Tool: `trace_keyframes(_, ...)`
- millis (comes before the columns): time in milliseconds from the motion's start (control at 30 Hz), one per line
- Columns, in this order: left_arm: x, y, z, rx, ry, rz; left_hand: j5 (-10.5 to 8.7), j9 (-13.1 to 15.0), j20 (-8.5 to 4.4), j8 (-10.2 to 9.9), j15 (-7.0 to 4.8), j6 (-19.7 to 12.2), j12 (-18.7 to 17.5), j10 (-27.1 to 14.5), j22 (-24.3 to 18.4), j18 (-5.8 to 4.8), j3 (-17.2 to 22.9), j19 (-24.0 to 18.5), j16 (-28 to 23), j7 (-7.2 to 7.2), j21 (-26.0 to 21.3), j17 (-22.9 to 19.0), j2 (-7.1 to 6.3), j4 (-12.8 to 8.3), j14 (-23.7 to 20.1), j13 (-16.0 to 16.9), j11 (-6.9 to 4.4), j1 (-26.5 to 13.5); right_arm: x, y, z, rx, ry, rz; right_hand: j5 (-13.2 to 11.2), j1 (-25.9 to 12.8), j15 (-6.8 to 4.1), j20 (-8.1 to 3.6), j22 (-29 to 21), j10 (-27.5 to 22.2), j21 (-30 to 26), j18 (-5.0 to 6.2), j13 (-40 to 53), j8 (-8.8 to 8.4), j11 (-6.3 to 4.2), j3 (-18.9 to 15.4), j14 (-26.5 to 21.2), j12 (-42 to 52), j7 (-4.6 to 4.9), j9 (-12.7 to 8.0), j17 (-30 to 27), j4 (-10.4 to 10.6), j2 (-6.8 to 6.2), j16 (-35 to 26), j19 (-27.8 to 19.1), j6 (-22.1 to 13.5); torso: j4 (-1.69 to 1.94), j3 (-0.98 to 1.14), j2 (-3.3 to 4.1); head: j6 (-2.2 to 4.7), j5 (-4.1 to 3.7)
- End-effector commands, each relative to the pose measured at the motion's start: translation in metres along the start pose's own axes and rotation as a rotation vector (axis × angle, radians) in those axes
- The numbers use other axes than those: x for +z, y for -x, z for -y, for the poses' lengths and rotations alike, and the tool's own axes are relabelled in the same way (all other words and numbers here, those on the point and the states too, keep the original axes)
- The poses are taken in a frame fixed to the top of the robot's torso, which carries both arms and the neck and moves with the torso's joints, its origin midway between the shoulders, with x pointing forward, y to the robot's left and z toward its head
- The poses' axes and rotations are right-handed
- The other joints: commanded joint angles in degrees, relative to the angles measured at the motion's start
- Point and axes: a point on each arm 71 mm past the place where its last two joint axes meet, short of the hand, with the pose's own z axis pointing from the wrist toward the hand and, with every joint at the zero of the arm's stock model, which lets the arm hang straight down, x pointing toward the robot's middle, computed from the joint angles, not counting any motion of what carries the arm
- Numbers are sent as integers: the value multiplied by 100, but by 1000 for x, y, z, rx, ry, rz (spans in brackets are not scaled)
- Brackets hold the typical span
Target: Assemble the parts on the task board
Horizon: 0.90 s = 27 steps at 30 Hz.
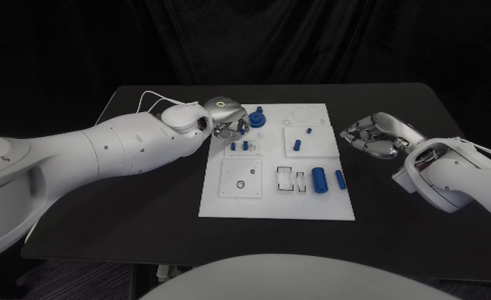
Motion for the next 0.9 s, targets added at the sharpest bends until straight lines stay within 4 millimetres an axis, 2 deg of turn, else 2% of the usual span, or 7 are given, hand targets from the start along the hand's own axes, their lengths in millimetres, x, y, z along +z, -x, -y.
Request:
trace_keyframes(33,1,-1,3,-3,-9,-10,-19,-4,-3,-9,-4,44,-38,14,1046,1,34,-56,-22,6,-36,-7,-7,6,-52,-5,12,-47,-1,-1,1,0,-13,-6,32,-15,-9,-1,646,-16,-34,69,2,-6,10,35,24,-14,18,7,148,-3,-22,-33,3,2,-3,1,2,-1,-1)
trace_keyframes(900,2,-14,1,-11,22,-54,22,-22,4,-39,13,15,-100,23,1027,14,62,-95,-92,13,-114,-81,-18,-32,-108,-11,29,-19,-3,-4,3,3,-19,-13,31,-14,-9,-1,644,-22,-42,70,-4,-4,9,39,23,-18,18,8,146,-8,-23,-35,0,5,-4,1,-1,-1,9)
